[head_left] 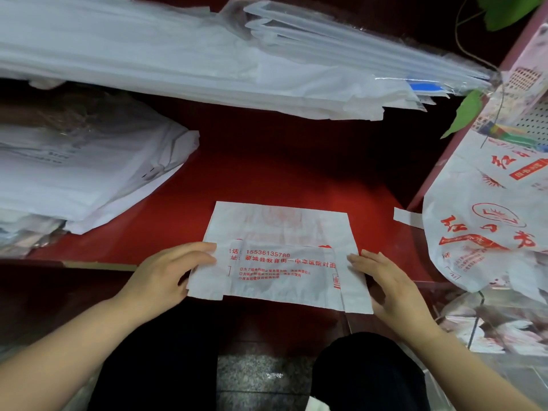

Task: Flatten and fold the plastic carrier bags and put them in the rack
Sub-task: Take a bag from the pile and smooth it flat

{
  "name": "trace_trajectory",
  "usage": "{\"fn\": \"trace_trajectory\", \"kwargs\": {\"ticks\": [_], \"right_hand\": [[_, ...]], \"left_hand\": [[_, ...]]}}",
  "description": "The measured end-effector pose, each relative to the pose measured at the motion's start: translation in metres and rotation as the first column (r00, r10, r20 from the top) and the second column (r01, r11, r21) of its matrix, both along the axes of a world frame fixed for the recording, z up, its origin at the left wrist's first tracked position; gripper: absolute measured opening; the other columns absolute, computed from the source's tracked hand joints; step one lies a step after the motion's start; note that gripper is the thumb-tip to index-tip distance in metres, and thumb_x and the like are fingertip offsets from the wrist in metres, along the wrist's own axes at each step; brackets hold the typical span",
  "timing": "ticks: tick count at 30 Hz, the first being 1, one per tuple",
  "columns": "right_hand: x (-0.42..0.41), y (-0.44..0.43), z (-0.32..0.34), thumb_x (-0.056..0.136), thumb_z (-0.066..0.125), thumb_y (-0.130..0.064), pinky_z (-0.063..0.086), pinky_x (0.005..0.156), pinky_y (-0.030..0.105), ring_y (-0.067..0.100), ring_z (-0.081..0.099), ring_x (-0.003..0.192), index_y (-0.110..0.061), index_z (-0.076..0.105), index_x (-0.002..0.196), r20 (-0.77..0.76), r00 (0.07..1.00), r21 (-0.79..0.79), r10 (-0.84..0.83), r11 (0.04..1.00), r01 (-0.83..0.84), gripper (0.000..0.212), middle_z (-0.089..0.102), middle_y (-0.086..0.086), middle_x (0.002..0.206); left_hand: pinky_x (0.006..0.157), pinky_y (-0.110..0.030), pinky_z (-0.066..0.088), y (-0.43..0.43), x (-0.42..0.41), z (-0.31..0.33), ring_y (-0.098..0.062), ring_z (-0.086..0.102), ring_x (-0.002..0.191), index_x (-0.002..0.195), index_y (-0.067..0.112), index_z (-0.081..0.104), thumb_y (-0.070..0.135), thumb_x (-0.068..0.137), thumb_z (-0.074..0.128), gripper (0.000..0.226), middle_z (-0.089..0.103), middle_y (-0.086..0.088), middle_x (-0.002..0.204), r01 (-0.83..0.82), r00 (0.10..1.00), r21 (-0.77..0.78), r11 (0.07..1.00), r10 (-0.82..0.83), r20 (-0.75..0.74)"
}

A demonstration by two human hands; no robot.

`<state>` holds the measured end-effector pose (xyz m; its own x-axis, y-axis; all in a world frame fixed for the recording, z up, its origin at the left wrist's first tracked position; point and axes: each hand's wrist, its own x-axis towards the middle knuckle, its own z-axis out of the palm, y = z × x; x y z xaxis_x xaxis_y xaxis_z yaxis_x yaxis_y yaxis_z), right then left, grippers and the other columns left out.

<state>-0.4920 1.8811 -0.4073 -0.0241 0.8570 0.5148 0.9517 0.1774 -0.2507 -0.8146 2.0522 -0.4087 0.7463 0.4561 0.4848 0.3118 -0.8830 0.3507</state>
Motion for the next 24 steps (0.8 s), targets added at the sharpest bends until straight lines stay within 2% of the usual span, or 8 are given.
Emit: {"fn": "trace_trajectory", "kwargs": {"ticks": [3, 6, 8, 12, 15, 16, 19, 24], "right_hand": [[0.0, 0.006, 0.0, 0.071, 0.065, -0.022, 0.027, 0.103, 0.028, 0.015, 0.048, 0.111, -0.025, 0.052, 0.102, -0.026, 1.0, 0.027, -0.01, 1.0, 0.011, 0.034, 0.06, -0.007, 0.108], [-0.004, 0.008, 0.002, 0.074, 0.052, -0.026, 0.036, 0.094, 0.02, 0.01, 0.053, 0.095, -0.028, 0.063, 0.091, -0.141, 0.99, 0.042, -0.026, 0.999, 0.032, 0.021, 0.066, -0.006, 0.098], [-0.006, 0.008, 0.004, 0.071, 0.049, -0.025, 0.043, 0.085, 0.022, 0.011, 0.055, 0.088, -0.024, 0.07, 0.09, -0.308, 0.946, 0.003, -0.099, 0.994, 0.105, 0.028, 0.066, -0.001, 0.089], [-0.013, 0.014, 0.01, 0.076, 0.053, -0.037, 0.041, 0.074, 0.036, 0.016, 0.054, 0.073, -0.019, 0.068, 0.073, -0.425, 0.879, -0.037, -0.217, 0.974, 0.223, 0.024, 0.059, -0.006, 0.071], [-0.016, 0.024, 0.016, 0.076, 0.045, -0.047, 0.032, 0.065, 0.034, 0.02, 0.043, 0.061, -0.014, 0.05, 0.056, -0.466, 0.828, -0.106, -0.312, 0.949, 0.298, 0.039, 0.046, -0.003, 0.055], [-0.016, 0.027, 0.018, 0.08, 0.047, -0.042, 0.03, 0.064, 0.034, 0.024, 0.041, 0.06, -0.009, 0.045, 0.055, -0.47, 0.809, -0.134, -0.354, 0.934, 0.331, 0.041, 0.043, 0.002, 0.054], [-0.019, 0.039, 0.022, 0.091, 0.048, -0.019, 0.019, 0.066, 0.031, 0.022, 0.035, 0.054, -0.013, 0.033, 0.053, -0.4, 0.769, -0.229, -0.499, 0.866, 0.443, 0.041, 0.034, 0.001, 0.05], [-0.022, 0.052, 0.023, 0.089, 0.043, -0.021, 0.011, 0.066, 0.028, 0.025, 0.041, 0.06, -0.017, 0.034, 0.053, -0.243, 0.72, -0.286, -0.65, 0.757, 0.587, 0.038, 0.037, -0.001, 0.051]], "left_hand": [[0.094, -0.004, 0.03, 0.001, 0.0, -0.001, 0.028, 0.039, 0.108, 0.097, 0.035, 0.057, 0.004, 0.066, 0.072, 0.047, 0.034, 0.058, 0.112, -0.061, 0.996, -0.094, 0.994, 0.067, 0.061], [0.095, 0.001, 0.027, -0.001, -0.002, -0.001, 0.03, 0.042, 0.102, 0.089, 0.068, 0.055, -0.015, 0.066, 0.072, 0.087, 0.045, 0.057, 0.096, -0.121, 0.984, -0.249, 0.961, 0.15, 0.1], [0.092, 0.003, 0.027, -0.003, -0.002, 0.002, 0.028, 0.046, 0.097, 0.079, 0.072, 0.054, -0.019, 0.07, 0.066, 0.092, 0.053, 0.05, 0.087, -0.175, 0.967, -0.333, 0.926, 0.225, 0.118], [0.092, -0.013, 0.031, -0.009, 0.009, 0.016, 0.001, 0.053, 0.093, 0.069, 0.045, 0.061, 0.001, 0.083, 0.061, 0.046, 0.066, 0.012, 0.086, -0.255, 0.928, -0.478, 0.841, 0.351, 0.122], [0.055, -0.012, 0.029, -0.009, 0.02, 0.021, -0.003, 0.042, 0.054, 0.051, 0.018, 0.051, 0.008, 0.087, 0.06, 0.039, 0.045, 0.001, 0.054, -0.289, 0.903, -0.509, 0.81, 0.408, 0.136], [0.053, -0.017, 0.027, -0.009, 0.024, 0.022, -0.006, 0.038, 0.053, 0.051, 0.012, 0.047, 0.014, 0.088, 0.06, 0.039, 0.039, -0.001, 0.052, -0.324, 0.887, -0.504, 0.8, 0.443, 0.133], [0.068, -0.027, 0.024, -0.007, 0.042, 0.025, -0.024, 0.039, 0.068, 0.053, 0.017, 0.04, 0.022, 0.093, 0.05, 0.042, 0.035, 0.001, 0.049, -0.473, 0.816, -0.474, 0.743, 0.572, 0.083], [0.072, -0.027, 0.016, -0.001, 0.064, 0.03, -0.028, 0.041, 0.064, 0.054, 0.02, 0.034, 0.03, 0.098, 0.036, 0.045, 0.036, 0.003, 0.048, -0.636, 0.763, -0.31, 0.707, 0.635, -0.116]]}}
